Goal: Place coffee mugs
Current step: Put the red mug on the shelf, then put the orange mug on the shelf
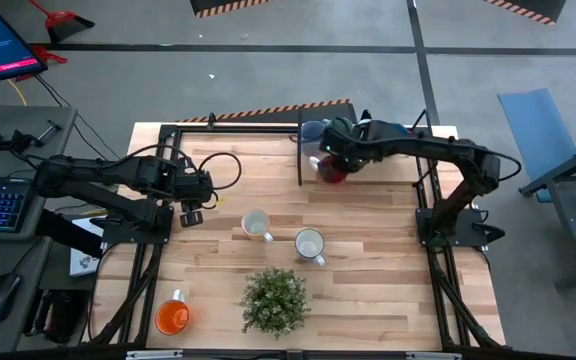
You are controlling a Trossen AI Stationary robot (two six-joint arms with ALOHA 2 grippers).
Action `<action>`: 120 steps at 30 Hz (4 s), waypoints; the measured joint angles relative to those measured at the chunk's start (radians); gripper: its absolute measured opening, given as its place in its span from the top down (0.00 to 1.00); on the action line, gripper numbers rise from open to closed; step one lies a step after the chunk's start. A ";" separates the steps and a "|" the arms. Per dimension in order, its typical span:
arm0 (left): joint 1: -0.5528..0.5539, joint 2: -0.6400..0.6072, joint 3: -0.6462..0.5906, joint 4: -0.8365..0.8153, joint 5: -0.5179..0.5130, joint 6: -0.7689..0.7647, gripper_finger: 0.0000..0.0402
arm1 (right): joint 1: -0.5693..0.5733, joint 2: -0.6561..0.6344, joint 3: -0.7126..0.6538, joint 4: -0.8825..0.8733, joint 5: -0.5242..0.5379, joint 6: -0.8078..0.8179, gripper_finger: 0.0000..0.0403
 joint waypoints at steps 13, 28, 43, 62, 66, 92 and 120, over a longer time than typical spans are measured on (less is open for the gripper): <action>0.000 0.000 0.000 0.000 0.000 0.028 0.66 | -0.104 0.087 0.000 0.101 -0.067 0.000 1.00; 0.000 0.000 0.000 0.000 0.001 0.053 0.66 | -0.112 0.145 0.000 0.214 -0.079 -0.004 1.00; 0.000 0.000 0.000 0.000 0.002 0.051 0.66 | -0.123 0.145 0.001 0.210 -0.076 0.003 1.00; 0.000 0.000 0.000 0.001 0.002 0.051 0.66 | -0.123 0.145 0.002 0.190 -0.075 0.000 1.00; 0.000 0.000 0.000 0.003 0.002 0.051 0.66 | -0.123 0.145 0.002 0.191 -0.075 -0.007 1.00; 0.000 0.000 0.000 0.004 0.002 0.051 0.66 | -0.123 0.143 0.002 0.274 -0.034 0.003 0.79; 0.000 0.000 0.000 0.004 0.002 0.040 0.66 | -0.105 0.143 0.304 0.042 -0.088 -0.046 0.79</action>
